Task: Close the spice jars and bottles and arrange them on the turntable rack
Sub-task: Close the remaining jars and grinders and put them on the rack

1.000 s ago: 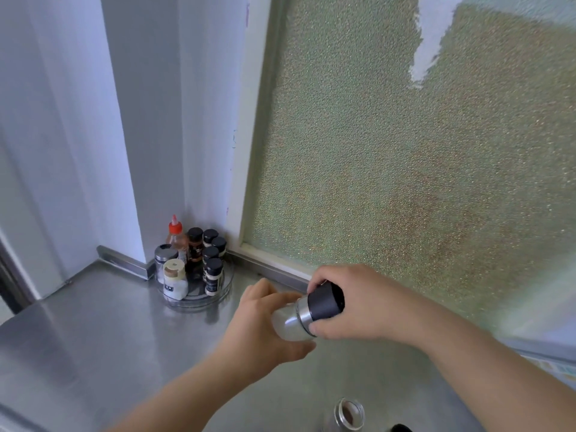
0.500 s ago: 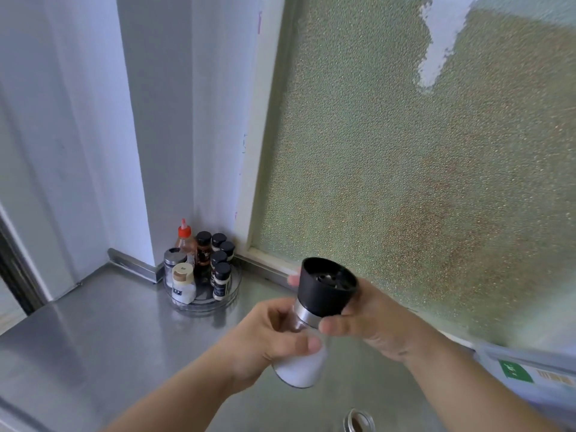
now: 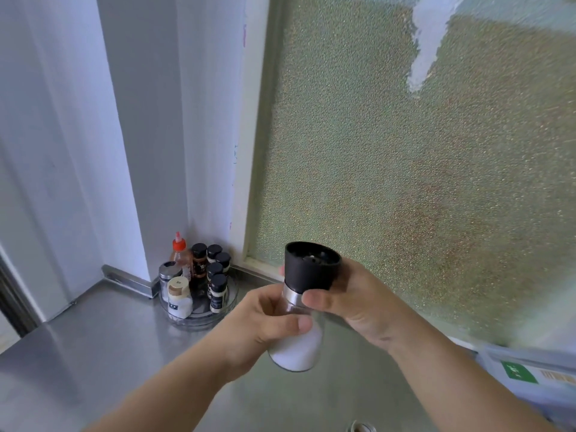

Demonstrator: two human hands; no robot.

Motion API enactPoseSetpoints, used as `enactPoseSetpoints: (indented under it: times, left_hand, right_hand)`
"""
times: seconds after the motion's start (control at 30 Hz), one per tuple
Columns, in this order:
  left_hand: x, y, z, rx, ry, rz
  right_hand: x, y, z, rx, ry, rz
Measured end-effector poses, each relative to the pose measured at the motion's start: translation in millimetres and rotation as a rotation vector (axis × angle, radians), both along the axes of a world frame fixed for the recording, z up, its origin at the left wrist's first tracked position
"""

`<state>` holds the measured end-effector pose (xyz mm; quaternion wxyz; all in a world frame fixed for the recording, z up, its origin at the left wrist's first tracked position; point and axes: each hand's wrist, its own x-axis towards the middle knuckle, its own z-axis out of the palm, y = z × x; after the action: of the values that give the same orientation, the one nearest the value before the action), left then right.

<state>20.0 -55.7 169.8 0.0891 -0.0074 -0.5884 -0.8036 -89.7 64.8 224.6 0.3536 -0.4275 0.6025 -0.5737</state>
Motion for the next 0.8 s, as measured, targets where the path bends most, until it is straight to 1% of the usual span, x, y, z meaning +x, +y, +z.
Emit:
enactPoseSetpoints:
  times: [0.03,0.1,0.13,0.17,0.2,0.23,0.3,0.33,0.37,0.4,0.43,0.47,0.53,0.57,0.6,0.63,0.67,0.73,0.77,0.8]
  left_hand:
    - [-1,2,1,-0.007,0.005,0.061]
    - [-3,5,1,-0.065,0.008,0.218]
    - [-4,7,0,-0.105,0.006,0.288]
    - [-4,8,-1,-0.130,0.004,0.331]
    - [-3,8,-2,-0.137,0.003,0.341]
    - [-2,6,-2,-0.131,0.005,0.319]
    - [2,0,0,-0.101,0.000,0.192]
    - [5,-3,1,-0.088,-0.002,0.116]
    - [7,-5,4,-0.078,0.001,0.061]
    - [8,-5,6,-0.071,0.006,0.049]
    - [7,-5,7,-0.077,0.008,0.093]
    - [5,-3,8,-0.108,-0.001,0.188]
    - [2,2,6,-0.241,-0.044,0.434]
    - [1,3,5,-0.279,-0.058,0.502]
    - [1,3,3,-0.281,-0.061,0.509]
    - [1,0,2,-0.259,-0.050,0.462]
    - [2,-5,2,-0.232,-0.040,0.375]
    - [6,-14,4,-0.174,-0.026,0.183]
    - [7,-17,6,-0.142,-0.020,0.096]
    - [8,-18,8,-0.114,-0.016,0.039]
  right_hand:
    - [3,-4,-2,0.002,0.068,-0.101]
    - [11,-13,-10,0.026,0.263,-0.317]
    - [14,-16,-15,0.023,0.316,-0.417]
    - [16,-19,-18,0.007,0.332,-0.474]
    - [15,-19,-19,-0.002,0.323,-0.454]
    - [12,-18,-17,-0.012,0.287,-0.357]
    - [6,-12,-7,-0.044,0.120,-0.048]
    - [4,-8,-1,-0.045,0.039,0.071]
    - [2,-6,2,-0.036,-0.007,0.117]
    - [2,-6,2,-0.031,-0.017,0.097]
    - [5,-8,-1,-0.037,0.013,0.013]
    - [9,-13,-4,-0.048,0.079,-0.114]
    - [19,-24,-16,-0.055,0.232,-0.383]
    - [23,-29,-21,-0.069,0.262,-0.465]
    - [23,-31,-24,-0.077,0.260,-0.481]
    - [21,-31,-23,-0.076,0.238,-0.430]
    - [17,-28,-18,-0.070,0.191,-0.315]
    - [9,-18,-5,-0.052,0.050,-0.018]
    - [5,-13,0,-0.033,0.004,0.073]
    - [3,-11,2,-0.024,-0.015,0.100]
